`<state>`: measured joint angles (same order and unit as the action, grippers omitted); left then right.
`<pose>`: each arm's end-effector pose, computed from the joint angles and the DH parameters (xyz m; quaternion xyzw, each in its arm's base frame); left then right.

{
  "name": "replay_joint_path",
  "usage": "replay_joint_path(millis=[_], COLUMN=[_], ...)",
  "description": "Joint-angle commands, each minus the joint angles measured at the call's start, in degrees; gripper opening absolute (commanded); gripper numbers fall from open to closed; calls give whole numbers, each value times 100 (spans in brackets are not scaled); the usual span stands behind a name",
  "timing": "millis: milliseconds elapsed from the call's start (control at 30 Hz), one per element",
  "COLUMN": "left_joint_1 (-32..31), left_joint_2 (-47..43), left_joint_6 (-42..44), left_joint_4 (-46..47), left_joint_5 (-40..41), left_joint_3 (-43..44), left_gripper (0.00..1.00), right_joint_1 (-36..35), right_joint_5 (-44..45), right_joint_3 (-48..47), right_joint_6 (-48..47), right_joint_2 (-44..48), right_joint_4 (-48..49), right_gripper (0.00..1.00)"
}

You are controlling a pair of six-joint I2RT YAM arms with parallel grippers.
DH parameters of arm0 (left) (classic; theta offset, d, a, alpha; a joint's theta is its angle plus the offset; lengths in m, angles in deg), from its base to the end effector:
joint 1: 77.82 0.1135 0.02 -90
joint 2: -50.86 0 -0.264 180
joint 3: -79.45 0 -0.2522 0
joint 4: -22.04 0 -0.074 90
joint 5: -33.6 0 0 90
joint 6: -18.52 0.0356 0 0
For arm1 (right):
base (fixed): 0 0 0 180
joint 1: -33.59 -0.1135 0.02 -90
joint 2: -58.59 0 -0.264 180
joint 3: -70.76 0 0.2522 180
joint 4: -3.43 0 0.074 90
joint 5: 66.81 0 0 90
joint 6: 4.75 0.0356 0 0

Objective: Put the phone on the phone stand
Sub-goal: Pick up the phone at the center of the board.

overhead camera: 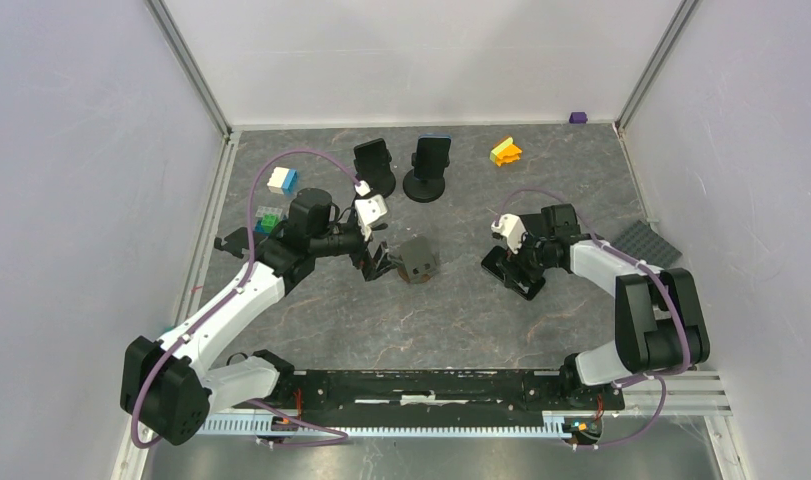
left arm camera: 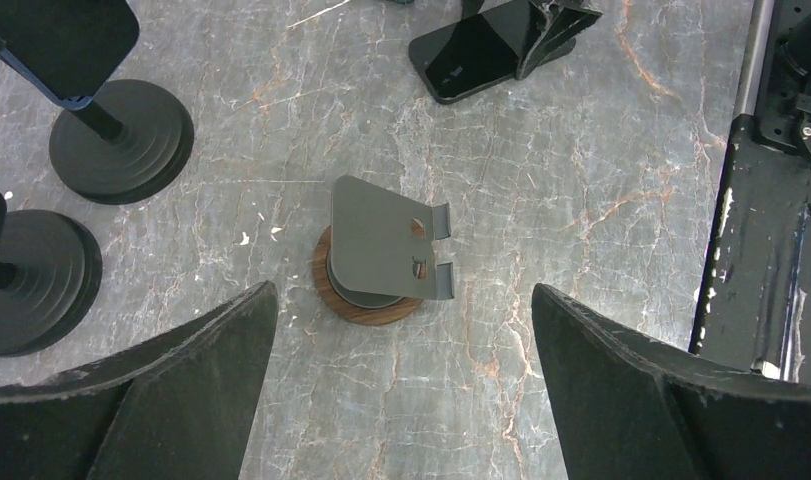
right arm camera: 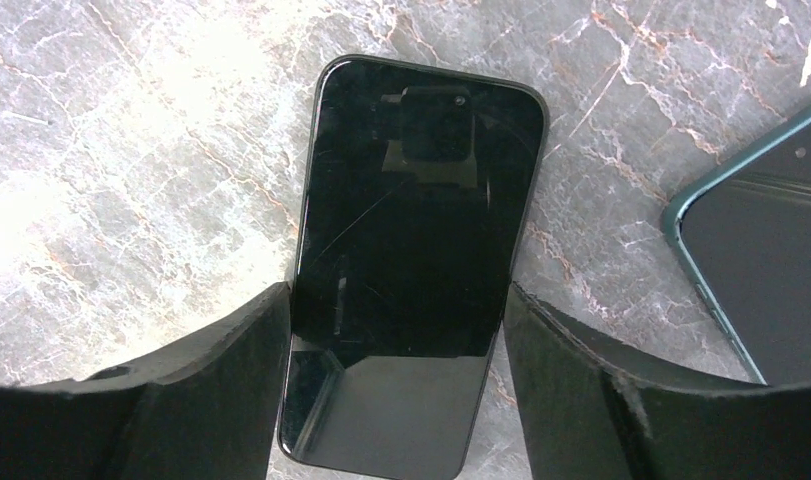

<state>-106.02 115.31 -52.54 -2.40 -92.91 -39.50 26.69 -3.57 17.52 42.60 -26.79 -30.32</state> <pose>0.2091 -0.1362 0.2888 0.4734 0.6808 -0.3070 0.4670 0.2517 0.0466 0.1459 -0.4426 0.8436 0.1530 0.2628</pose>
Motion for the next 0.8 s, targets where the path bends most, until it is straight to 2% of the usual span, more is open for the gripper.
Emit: replay_joint_path(millis=[0, 100, 233, 533, 767], left_joint_1=[-18, -107, -391, -967, -1243], left_joint_2=[44, 215, 502, 1433, 2374], left_joint_6=[-254, -450, -679, -1563, -2249], left_joint_4=[305, 426, 668, 1680, 1775], left_joint_5=[-289, -356, -211, 341, 601], left_joint_3=[98, 190, 316, 641, 1229], left_gripper=[100, 100, 100, 100, 100], right_joint_1=[13, 17, 17, 44, 196], right_joint_5=[1039, 908, 700, 365, 30], right_joint_3=[499, 375, 186, 83, 12], right_joint_6=[-63, 19, 103, 151, 144], right_joint_2=[-275, -173, -36, 191, 384], right_joint_4=[-519, -505, -508, -402, -477], right_gripper=[69, 57, 47, 43, 43])
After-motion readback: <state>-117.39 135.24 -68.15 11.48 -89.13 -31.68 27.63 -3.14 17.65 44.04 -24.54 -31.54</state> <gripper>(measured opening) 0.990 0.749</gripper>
